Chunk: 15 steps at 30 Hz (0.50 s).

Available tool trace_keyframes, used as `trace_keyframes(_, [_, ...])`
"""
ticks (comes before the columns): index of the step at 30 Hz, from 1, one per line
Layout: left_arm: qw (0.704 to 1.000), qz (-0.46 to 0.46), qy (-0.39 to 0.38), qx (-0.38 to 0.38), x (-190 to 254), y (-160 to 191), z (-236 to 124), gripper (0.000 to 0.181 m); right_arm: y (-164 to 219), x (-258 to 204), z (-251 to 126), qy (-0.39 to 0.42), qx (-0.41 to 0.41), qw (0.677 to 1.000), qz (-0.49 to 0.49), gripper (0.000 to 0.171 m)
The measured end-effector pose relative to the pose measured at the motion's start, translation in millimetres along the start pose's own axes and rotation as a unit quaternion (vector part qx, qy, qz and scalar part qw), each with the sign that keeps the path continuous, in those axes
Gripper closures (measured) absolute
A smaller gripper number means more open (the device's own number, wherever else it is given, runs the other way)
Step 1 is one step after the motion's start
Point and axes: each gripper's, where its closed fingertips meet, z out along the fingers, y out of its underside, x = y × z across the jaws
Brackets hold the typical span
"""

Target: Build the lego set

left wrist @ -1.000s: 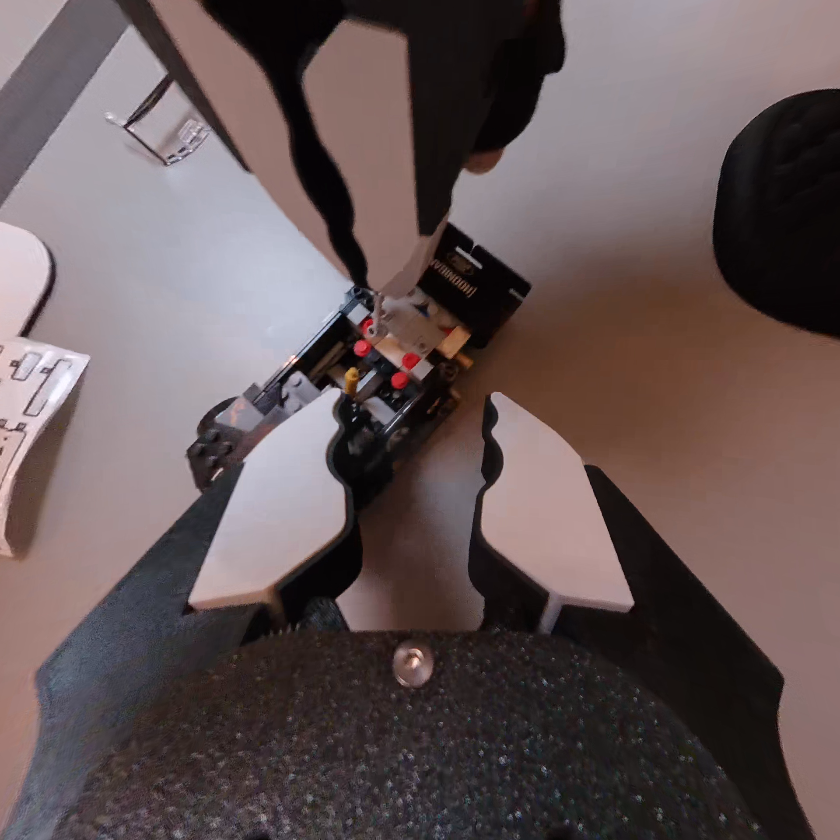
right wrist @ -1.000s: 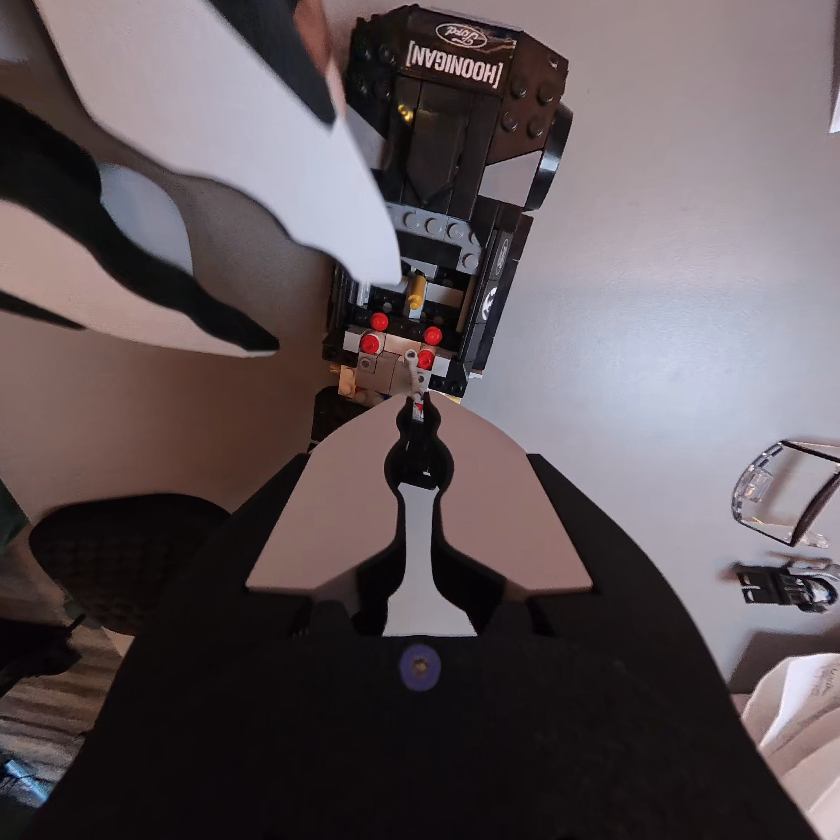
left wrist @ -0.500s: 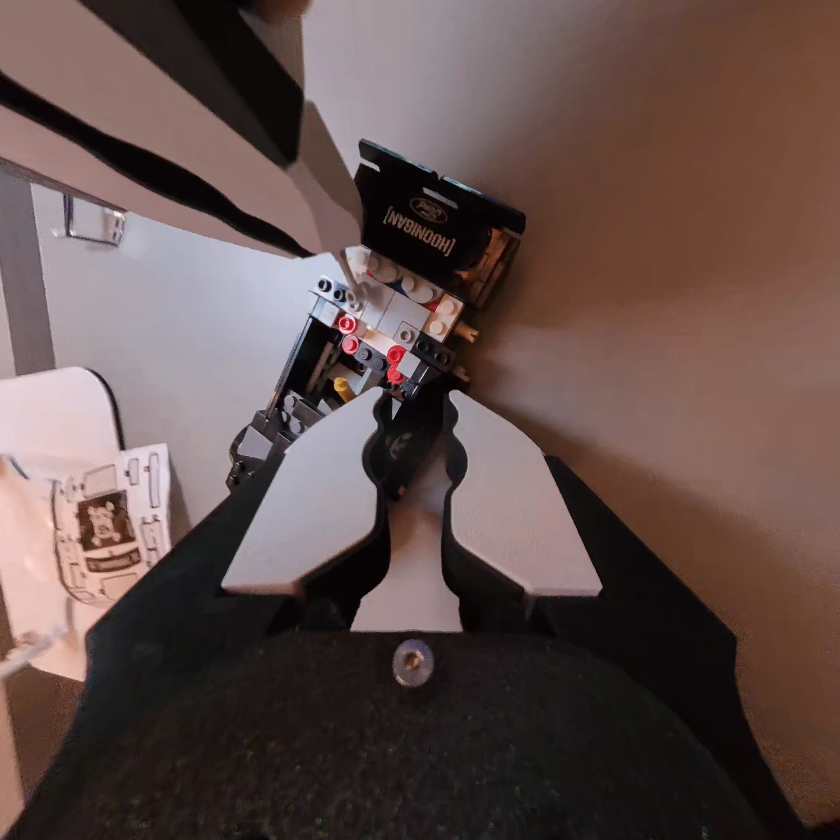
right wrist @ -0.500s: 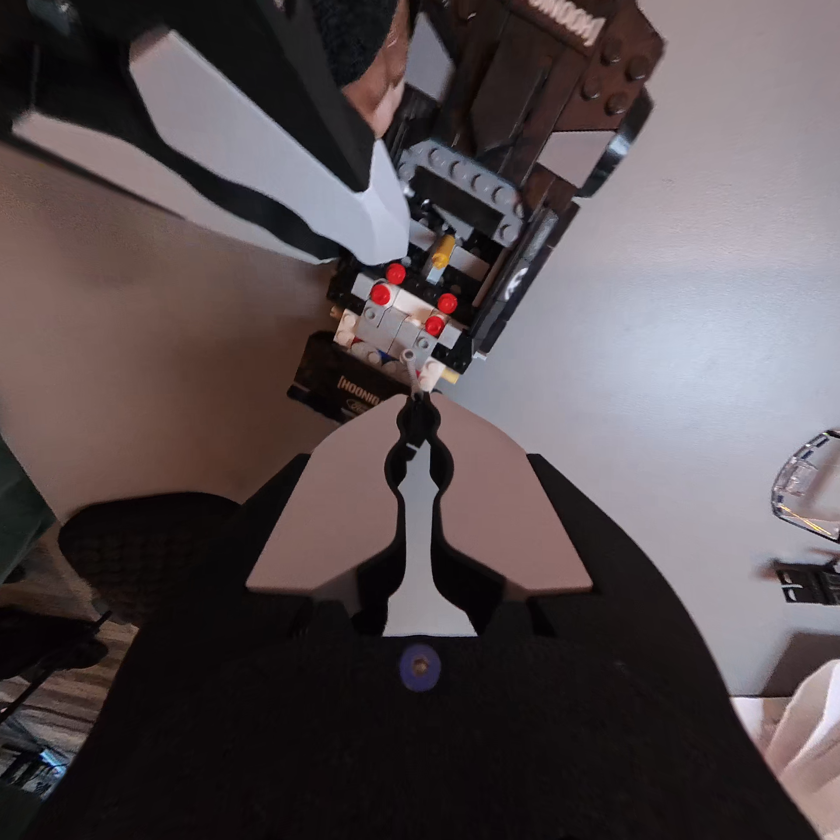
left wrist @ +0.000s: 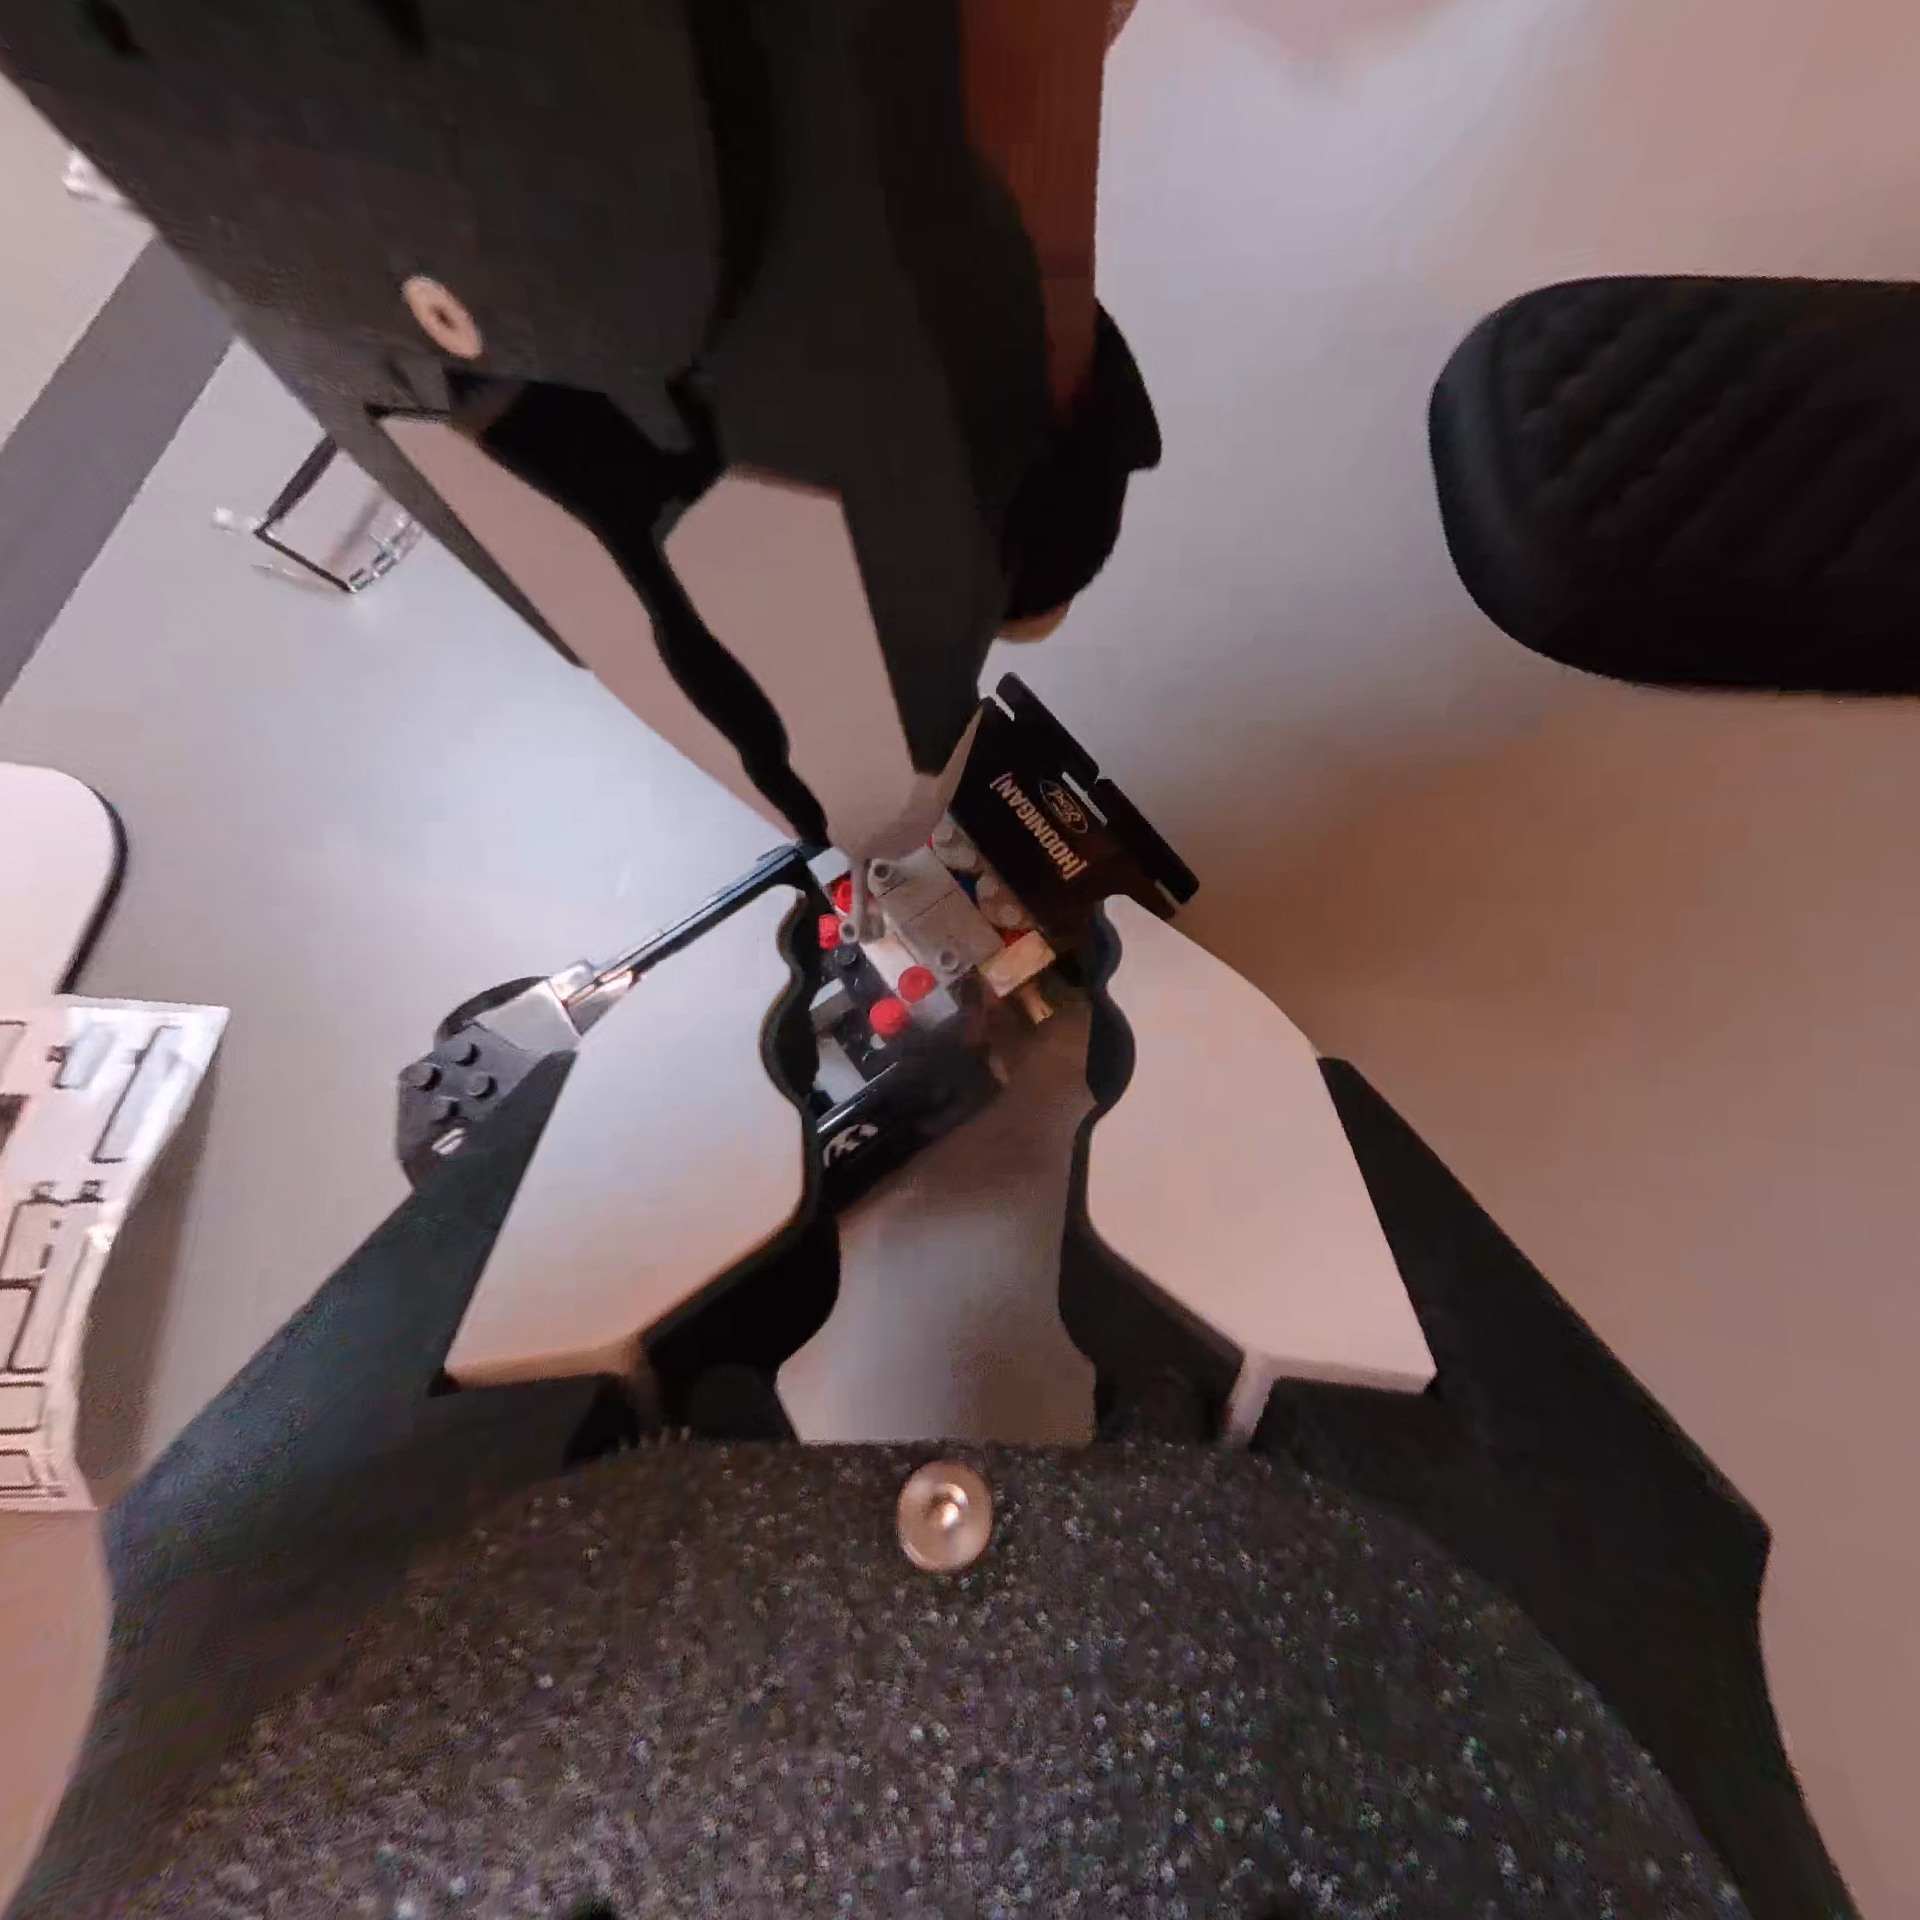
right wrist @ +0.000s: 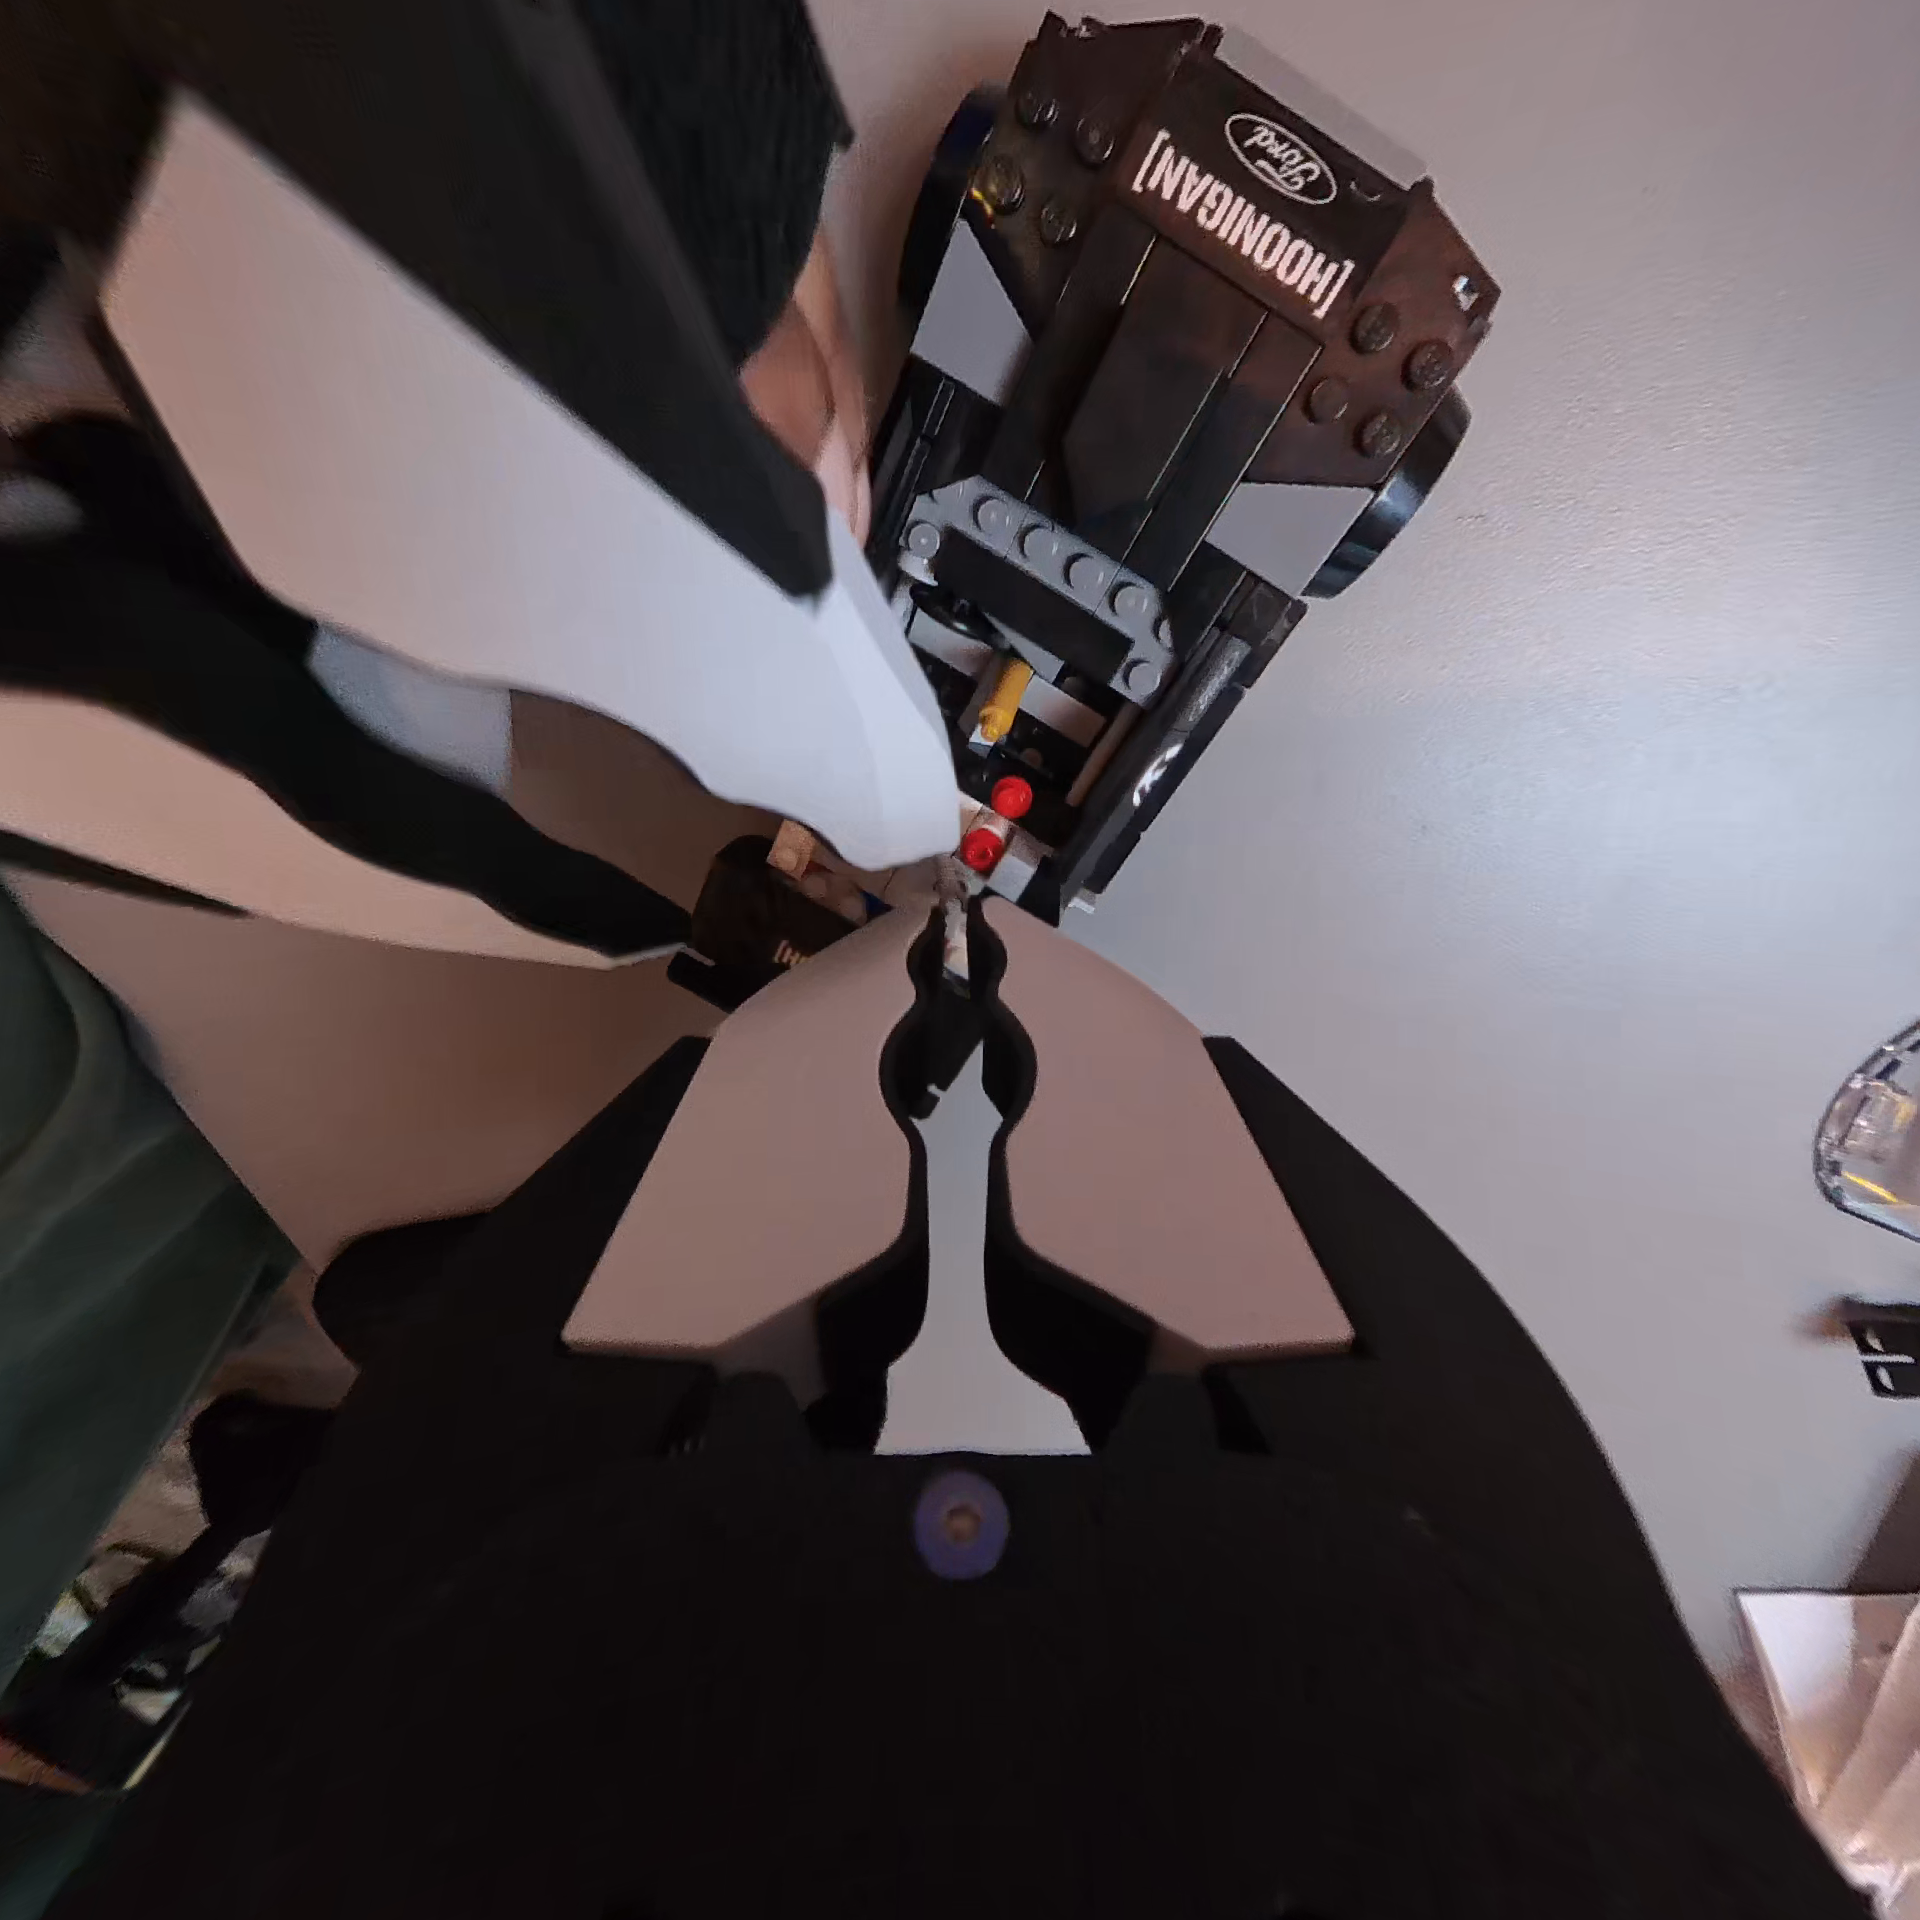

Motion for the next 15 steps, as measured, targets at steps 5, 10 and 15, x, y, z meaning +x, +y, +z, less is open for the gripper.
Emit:
trace_keyframes(5, [0.999,-0.024,-0.028,-0.032,2,8,12,0.130,1,-2,6,-0.021,-0.018,0.999,0.020,0.167])
trace_keyframes(10, [0.998,-0.032,-0.016,-0.060,8,13,17,0.129,3,-2,6,-0.045,-0.014,0.998,0.039,0.167])
trace_keyframes(15, [0.995,-0.049,-0.003,-0.088,8,15,16,0.129,1,-3,6,-0.063,-0.008,0.997,0.049,0.167])
